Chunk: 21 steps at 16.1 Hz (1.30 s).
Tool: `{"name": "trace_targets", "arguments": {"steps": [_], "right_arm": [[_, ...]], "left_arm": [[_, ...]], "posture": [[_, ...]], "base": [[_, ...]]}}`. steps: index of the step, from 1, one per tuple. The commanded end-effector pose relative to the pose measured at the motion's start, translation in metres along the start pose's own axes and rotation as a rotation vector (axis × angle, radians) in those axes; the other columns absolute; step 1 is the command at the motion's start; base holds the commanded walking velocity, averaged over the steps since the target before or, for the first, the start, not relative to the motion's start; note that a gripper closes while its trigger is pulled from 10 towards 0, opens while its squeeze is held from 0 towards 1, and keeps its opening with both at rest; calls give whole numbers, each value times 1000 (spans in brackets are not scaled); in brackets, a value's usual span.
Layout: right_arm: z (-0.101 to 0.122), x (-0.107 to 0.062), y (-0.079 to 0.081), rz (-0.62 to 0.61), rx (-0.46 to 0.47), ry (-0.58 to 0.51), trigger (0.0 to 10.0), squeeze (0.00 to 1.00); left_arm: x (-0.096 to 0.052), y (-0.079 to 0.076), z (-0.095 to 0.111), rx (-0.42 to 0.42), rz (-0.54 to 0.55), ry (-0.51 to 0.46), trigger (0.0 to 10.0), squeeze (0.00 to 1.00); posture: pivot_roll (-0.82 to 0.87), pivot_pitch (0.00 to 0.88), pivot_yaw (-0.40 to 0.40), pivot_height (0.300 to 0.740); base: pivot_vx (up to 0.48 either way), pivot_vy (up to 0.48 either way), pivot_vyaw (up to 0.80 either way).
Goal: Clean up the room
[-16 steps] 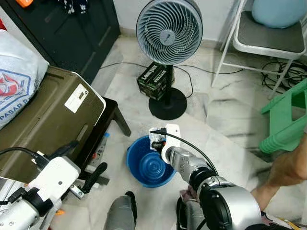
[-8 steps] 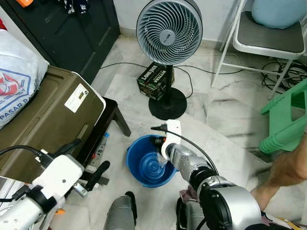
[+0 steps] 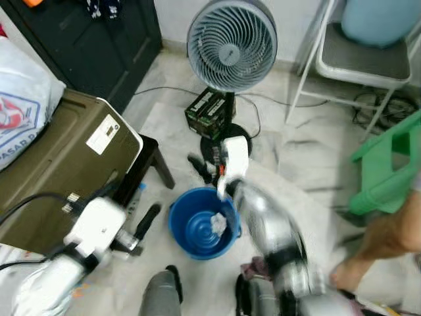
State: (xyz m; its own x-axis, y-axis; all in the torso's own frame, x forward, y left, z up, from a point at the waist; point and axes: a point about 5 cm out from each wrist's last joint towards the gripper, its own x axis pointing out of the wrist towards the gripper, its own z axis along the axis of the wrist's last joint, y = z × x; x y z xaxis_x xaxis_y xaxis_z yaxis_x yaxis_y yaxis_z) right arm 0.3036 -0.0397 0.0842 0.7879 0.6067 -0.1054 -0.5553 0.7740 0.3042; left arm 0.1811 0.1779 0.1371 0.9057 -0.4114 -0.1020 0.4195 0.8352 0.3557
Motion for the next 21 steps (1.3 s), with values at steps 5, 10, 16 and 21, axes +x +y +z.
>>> {"name": "trace_targets", "arguments": {"steps": [5, 10, 16, 21], "right_arm": [[6, -79, -44, -169, -177, -60, 10000, 1000], [18, -119, -50, -287, -312, -65, 10000, 1000], [24, -109, -51, -319, -311, -68, 10000, 0], [23, -102, -50, -308, -292, -63, 10000, 0]], "left_arm": [[31, 8, -2, 28, 231, -61, 10000, 0], [49, 15, -11, -84, 378, -69, 10000, 0], [56, 15, -18, -133, 460, -66, 10000, 0], [56, 16, -22, -185, 475, -64, 10000, 0]], "posture": [[16, 86, -6, 740], [-60, 6, -20, 740], [-63, 0, -34, 740], [-59, 0, -32, 740]], "base": [[0, 0, 0], [0, 0, 0], [0, 0, 0], [0, 0, 0]]}}
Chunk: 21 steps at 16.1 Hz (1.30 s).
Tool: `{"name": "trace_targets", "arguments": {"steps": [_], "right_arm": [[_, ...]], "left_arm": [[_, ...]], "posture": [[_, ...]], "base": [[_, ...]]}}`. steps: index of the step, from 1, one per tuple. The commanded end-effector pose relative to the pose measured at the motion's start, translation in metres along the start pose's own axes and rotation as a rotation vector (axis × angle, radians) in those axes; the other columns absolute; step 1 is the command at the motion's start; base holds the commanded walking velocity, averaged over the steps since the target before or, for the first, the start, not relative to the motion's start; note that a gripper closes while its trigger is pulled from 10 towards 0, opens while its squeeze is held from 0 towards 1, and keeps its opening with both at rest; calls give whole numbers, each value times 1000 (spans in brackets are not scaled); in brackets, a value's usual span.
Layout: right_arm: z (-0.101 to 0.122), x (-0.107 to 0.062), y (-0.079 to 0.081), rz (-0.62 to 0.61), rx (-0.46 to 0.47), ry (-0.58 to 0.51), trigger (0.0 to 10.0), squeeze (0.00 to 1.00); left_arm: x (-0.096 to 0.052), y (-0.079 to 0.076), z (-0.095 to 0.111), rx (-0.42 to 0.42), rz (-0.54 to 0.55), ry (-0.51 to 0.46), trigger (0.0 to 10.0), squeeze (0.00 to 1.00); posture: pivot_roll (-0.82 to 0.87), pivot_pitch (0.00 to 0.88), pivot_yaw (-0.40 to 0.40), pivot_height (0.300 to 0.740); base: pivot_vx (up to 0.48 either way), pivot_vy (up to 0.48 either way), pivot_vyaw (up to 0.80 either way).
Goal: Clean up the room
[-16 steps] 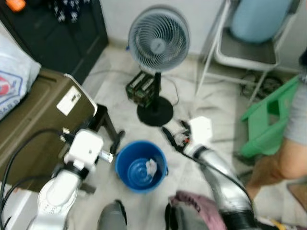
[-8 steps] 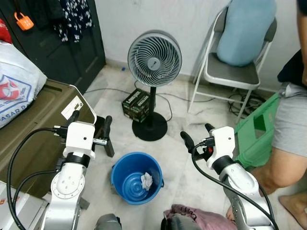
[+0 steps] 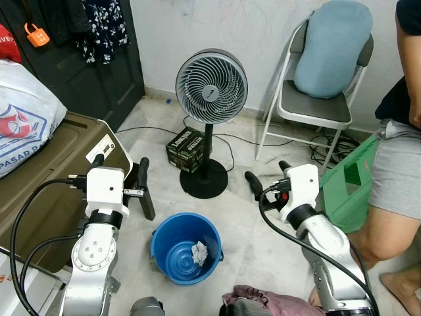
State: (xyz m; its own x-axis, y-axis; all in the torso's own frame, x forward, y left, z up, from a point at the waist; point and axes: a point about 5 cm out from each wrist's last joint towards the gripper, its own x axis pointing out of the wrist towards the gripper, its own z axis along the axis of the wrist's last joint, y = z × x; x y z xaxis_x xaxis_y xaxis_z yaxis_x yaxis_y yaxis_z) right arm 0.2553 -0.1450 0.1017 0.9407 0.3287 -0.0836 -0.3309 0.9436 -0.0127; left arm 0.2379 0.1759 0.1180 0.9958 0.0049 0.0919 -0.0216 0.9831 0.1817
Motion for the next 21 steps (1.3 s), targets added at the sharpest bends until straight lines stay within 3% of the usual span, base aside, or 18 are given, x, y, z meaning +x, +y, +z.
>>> {"name": "trace_targets", "arguments": {"steps": [1, 6, 17, 21], "right_arm": [[1, 3, 2, 11, 4, 5, 10000, 0], [-2, 4, 6, 28, 9, 20, 10000, 0], [-3, 4, 7, 45, 10, 32, 10000, 0], [-3, 4, 7, 48, 12, 33, 10000, 0]], "left_arm": [[2, 0, -1, -2, 8, 3, 10000, 0], [3, -1, -2, -2, -1, 1, 10000, 0], [1, -7, -4, -11, -21, 11, 10000, 0], [2, -7, -5, -22, -23, 18, 10000, 0]], "posture": [[-59, 0, -32, 740], [-59, 0, -32, 740], [-61, 0, -37, 740], [-62, 0, -36, 740]], "base": [[0, 0, 0], [0, 0, 0], [0, 188, 0], [0, 427, 0]]}}
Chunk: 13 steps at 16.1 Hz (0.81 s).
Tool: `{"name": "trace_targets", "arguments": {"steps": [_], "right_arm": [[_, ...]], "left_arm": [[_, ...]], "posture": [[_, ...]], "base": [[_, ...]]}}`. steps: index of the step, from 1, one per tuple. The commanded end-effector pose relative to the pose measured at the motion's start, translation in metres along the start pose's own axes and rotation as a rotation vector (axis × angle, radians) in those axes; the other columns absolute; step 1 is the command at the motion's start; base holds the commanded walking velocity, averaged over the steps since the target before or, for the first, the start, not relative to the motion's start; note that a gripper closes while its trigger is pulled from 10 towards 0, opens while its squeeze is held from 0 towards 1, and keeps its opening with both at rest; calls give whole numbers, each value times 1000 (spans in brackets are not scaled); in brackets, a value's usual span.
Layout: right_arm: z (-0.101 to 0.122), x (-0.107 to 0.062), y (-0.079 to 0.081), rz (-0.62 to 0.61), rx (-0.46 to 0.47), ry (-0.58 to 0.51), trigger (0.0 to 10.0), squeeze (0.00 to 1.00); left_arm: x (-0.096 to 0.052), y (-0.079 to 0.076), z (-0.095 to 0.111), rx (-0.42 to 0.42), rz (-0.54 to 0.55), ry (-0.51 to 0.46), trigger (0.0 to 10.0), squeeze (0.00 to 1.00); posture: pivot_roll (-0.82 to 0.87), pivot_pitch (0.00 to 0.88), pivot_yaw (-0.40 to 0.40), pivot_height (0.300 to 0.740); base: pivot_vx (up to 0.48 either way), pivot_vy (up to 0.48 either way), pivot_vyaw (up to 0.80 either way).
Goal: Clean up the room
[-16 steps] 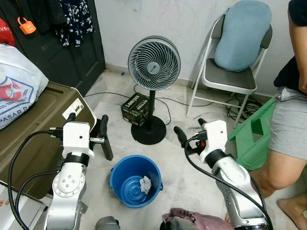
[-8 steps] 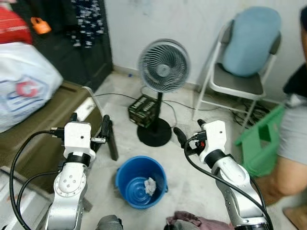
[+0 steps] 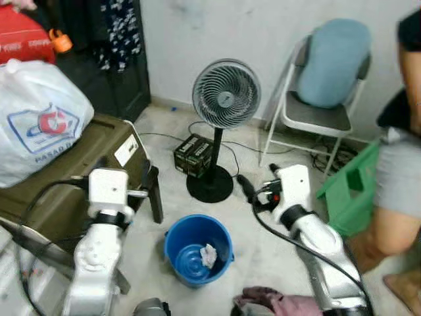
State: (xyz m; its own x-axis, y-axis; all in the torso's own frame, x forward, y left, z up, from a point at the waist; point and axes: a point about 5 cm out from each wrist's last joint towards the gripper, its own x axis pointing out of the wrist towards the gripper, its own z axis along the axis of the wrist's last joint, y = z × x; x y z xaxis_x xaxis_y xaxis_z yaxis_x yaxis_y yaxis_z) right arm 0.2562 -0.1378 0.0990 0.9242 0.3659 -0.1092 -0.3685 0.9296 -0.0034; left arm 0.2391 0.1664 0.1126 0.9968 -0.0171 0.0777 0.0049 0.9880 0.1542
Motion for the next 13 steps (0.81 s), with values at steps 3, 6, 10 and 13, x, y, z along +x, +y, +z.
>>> {"name": "trace_targets", "arguments": {"steps": [3, 6, 10, 13], "right_arm": [[-1, 1, 2, 12, 6, 7, 10000, 0], [-1, 2, 2, 14, 3, 5, 10000, 0], [-1, 2, 3, 25, 2, 3, 10000, 0], [-1, 2, 4, 36, -4, 1, 10000, 0]], "left_arm": [[0, 3, -1, 13, 0, 7, 10000, 0], [-1, 3, 2, 30, 13, -11, 10000, 0], [-6, 0, 1, 15, 7, -9, 10000, 0], [-6, -1, 1, 13, 8, -10, 10000, 0]], "posture": [[-58, 4, -36, 740], [-55, 5, -37, 740], [-52, 8, -37, 740], [-51, 7, -38, 740]], "base": [[0, 472, 0], [0, 315, 0], [0, 0, 0], [0, 0, 0]]}}
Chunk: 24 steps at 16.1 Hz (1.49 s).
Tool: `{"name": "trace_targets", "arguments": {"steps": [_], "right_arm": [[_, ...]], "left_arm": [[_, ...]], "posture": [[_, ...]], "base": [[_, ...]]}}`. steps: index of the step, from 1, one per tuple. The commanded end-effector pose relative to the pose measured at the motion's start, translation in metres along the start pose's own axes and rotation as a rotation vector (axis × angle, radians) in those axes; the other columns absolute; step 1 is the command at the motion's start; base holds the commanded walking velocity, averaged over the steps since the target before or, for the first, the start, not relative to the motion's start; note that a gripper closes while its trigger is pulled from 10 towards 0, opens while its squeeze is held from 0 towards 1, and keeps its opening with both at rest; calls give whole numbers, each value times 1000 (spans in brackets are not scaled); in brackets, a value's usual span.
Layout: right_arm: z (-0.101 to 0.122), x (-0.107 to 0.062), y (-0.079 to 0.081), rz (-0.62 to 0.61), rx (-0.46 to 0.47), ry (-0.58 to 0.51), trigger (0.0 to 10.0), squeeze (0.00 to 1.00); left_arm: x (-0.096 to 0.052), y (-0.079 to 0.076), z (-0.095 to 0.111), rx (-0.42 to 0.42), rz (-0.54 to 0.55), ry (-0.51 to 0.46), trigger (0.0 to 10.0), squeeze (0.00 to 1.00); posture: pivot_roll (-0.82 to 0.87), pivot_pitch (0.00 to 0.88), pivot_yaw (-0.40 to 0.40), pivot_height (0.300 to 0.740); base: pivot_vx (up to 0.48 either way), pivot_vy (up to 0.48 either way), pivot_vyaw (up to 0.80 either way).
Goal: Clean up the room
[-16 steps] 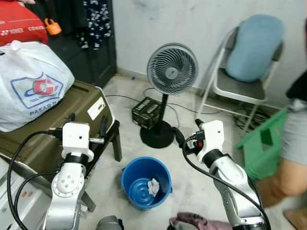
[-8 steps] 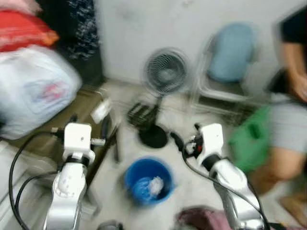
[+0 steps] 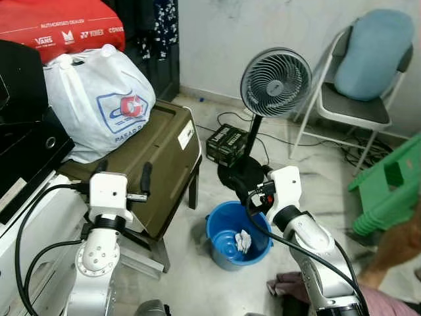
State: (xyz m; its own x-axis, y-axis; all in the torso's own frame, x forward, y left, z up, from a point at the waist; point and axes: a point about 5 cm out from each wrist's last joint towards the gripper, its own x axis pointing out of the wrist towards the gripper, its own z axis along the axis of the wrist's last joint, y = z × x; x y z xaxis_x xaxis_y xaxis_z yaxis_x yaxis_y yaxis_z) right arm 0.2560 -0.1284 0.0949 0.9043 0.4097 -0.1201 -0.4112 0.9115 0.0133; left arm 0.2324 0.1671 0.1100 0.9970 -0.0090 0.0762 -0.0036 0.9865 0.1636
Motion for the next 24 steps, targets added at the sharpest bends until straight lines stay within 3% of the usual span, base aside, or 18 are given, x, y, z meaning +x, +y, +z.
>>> {"name": "trace_targets", "arguments": {"steps": [1, 3, 9, 12, 16, 21, 24], "right_arm": [[4, -1, -4, -2, -21, -15, 10000, 0], [4, -1, -3, 3, -33, -23, 10000, 0], [3, -1, -4, 17, -38, -21, 10000, 0], [3, -4, -7, 18, -46, -18, 10000, 0], [-1, -12, -13, 6, -54, 2, 10000, 0], [1, -7, -12, 11, -50, -8, 10000, 0], [3, -8, -15, -1, -55, -14, 10000, 0]], "left_arm": [[1, -1, 3, 0, 4, -15, 10000, 0], [0, 3, 4, -14, 40, -17, 10000, 0], [-7, 2, 1, -17, 17, 6, 10000, 0], [-22, -4, 0, -12, -6, 24, 10000, 0], [-35, 2, -3, -22, 25, 67, 10000, 0], [-33, 8, 5, 36, 84, 44, 10000, 0], [-46, 17, 10, 85, 139, 53, 10000, 0]], "posture": [[-50, 7, -38, 740], [-50, 6, -38, 740], [-45, 1, -42, 740], [-43, 0, -41, 740], [-41, 8, -42, 740], [-16, 31, -43, 740], [2, 51, -45, 740]], "base": [[0, 0, 0], [0, 0, 647], [0, 0, 800], [0, 0, 800], [0, 0, 800], [0, 0, 800], [0, 0, 800]]}}
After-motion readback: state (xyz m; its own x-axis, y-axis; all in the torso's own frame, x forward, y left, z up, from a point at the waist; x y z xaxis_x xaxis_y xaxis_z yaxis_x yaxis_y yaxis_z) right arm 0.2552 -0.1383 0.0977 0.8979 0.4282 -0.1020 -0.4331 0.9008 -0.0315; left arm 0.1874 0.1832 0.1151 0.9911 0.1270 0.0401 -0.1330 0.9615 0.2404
